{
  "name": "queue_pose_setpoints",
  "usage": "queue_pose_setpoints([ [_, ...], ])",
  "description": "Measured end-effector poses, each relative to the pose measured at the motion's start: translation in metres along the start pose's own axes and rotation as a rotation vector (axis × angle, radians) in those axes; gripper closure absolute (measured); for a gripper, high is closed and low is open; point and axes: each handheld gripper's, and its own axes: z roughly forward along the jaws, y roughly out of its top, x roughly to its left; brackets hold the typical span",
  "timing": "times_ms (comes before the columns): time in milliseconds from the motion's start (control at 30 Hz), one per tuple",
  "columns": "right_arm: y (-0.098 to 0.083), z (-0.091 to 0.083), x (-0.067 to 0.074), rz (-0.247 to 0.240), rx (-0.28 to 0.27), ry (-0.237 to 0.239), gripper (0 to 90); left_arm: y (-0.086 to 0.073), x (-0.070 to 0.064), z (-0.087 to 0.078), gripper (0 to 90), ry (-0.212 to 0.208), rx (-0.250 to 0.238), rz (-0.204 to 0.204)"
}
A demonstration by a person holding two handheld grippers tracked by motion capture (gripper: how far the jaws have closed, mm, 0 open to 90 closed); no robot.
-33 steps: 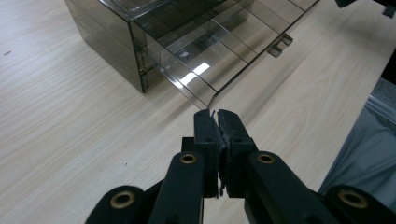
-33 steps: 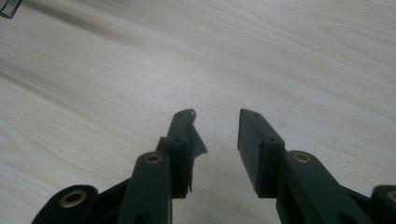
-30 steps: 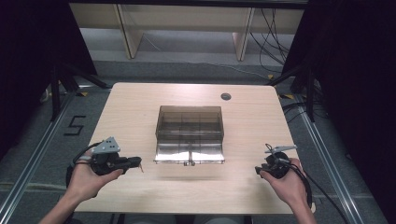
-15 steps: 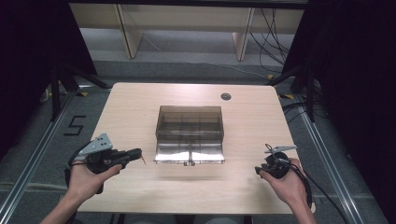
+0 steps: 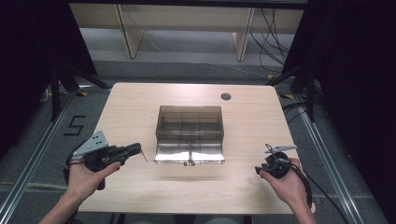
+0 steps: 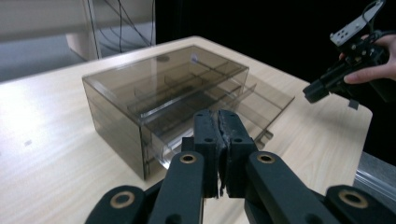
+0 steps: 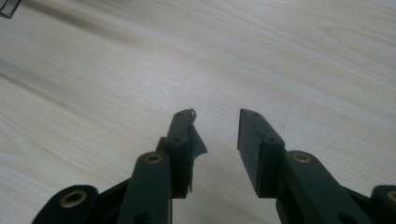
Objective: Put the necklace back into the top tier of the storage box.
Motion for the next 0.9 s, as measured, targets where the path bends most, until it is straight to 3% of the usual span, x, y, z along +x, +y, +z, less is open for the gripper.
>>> queue_pose_setpoints([
  [33,0.000,0.000,0.000,0.000,-0.001,0.000,66.3,0.000,0.000,0.000,86.5,-0.004,-0.028,0.002],
  [133,0.000,0.000,0.000,0.000,0.000,0.000,66.3,0.002,0.001,0.000,86.5,0.001,-0.054,0.009],
  [633,0.001,-0.001,0.001,0.018,-0.002,0.000,66.4,0.009,0.000,0.002,86.5,0.044,-0.077,0.052],
  [900,0.000,-0.001,0.000,0.019,-0.008,0.000,66.4,0.016,-0.002,0.005,86.5,0.046,-0.088,0.078],
])
